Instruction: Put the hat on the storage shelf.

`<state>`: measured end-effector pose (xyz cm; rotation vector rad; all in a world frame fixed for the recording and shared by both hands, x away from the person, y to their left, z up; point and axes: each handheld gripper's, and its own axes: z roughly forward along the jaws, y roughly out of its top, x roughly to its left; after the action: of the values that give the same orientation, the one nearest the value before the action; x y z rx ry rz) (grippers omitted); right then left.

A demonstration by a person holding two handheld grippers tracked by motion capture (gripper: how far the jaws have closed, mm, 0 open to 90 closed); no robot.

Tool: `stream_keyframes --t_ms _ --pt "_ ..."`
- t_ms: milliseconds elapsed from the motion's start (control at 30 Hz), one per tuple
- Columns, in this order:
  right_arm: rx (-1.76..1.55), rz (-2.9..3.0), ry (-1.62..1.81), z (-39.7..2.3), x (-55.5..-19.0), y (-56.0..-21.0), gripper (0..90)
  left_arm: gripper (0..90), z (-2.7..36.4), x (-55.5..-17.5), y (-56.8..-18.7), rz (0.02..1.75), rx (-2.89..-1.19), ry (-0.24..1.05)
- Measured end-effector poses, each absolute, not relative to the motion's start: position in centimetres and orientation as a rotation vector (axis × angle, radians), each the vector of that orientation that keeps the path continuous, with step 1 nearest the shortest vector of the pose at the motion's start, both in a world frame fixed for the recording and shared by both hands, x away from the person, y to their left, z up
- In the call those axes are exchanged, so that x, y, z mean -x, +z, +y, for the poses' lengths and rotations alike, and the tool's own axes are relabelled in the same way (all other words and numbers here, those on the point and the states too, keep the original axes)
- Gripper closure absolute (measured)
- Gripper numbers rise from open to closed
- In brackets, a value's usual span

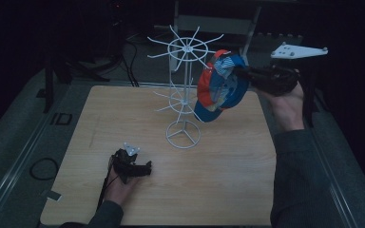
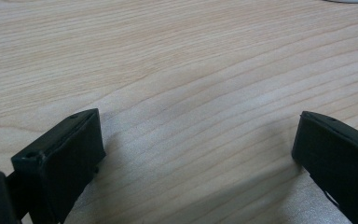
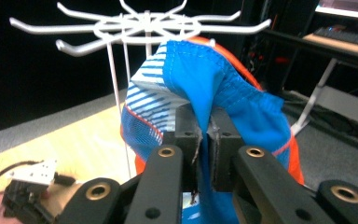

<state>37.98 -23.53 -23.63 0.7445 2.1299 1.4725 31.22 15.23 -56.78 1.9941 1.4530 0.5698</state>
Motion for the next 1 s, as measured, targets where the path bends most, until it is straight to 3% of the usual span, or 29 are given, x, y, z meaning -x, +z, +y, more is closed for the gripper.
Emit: stream_keyframes --t_ms 100,333,700,1000 --pt "-0.737 2.175 1.445 -23.2 -38.1 -24.2 76.1 2.4 15.2 -31.2 -56.8 1.453 -1.992 0.571" --pt "-0.770 2.182 1.337 -22.8 -37.5 -25.0 37.8 2.4 15.2 -31.2 -56.8 1.453 -1.991 0.572" --pt "-0.877 2.132 1.207 -24.3 -36.7 -27.0 26.4 2.4 15.2 -31.2 -56.8 1.452 -1.992 0.571" --pt "-0.953 2.124 1.217 -25.0 -35.9 -29.9 26.1 2.4 15.2 -31.2 -56.8 1.452 -1.992 0.571"
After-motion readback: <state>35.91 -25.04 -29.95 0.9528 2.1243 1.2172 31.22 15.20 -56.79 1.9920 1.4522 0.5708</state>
